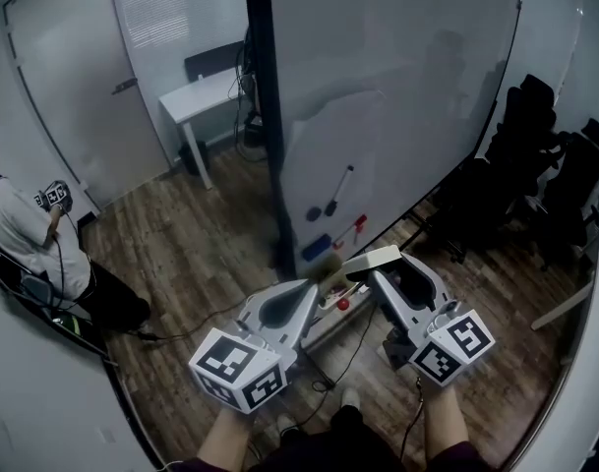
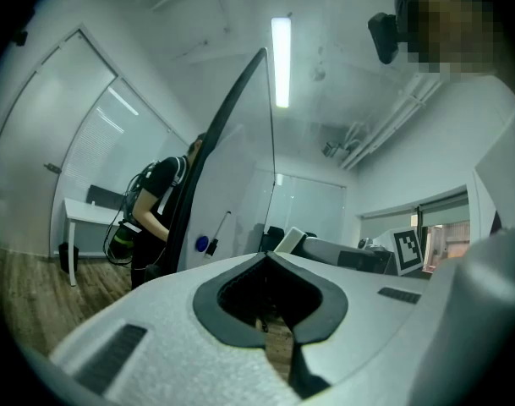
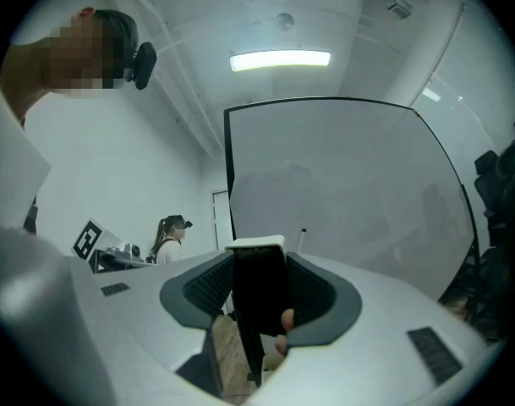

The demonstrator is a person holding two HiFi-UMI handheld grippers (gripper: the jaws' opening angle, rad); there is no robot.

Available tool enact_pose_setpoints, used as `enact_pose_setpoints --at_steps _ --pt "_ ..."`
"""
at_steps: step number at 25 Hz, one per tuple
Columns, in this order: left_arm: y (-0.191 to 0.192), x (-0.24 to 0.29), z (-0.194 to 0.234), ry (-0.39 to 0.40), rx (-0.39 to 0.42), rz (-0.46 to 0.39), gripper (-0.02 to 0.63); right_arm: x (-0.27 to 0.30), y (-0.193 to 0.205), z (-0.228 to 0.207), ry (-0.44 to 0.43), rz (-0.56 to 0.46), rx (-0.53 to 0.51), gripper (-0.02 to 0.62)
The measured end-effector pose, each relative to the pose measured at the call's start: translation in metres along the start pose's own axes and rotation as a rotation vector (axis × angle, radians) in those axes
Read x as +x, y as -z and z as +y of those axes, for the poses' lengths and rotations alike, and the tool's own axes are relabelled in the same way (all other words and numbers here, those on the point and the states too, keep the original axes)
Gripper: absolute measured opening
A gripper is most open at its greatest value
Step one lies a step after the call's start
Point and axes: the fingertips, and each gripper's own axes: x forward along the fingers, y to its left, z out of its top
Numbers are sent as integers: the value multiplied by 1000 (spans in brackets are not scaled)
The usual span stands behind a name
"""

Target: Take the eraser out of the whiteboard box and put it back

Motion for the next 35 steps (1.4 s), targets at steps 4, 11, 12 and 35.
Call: enact_pose_setpoints --at_steps 4,11,12,35 --pt "10 5 8 -29 -16 16 6 5 9 -6 -15 17 10 186" --pt "34 17 18 -69 -44 51 6 14 29 -20 -37 36 42 186" --pt "38 19 19 -76 -48 56 6 15 32 -23 -40 39 47 186" --pt "104 33 57 -226 -150 114 6 54 107 -45 -143 102 27 186"
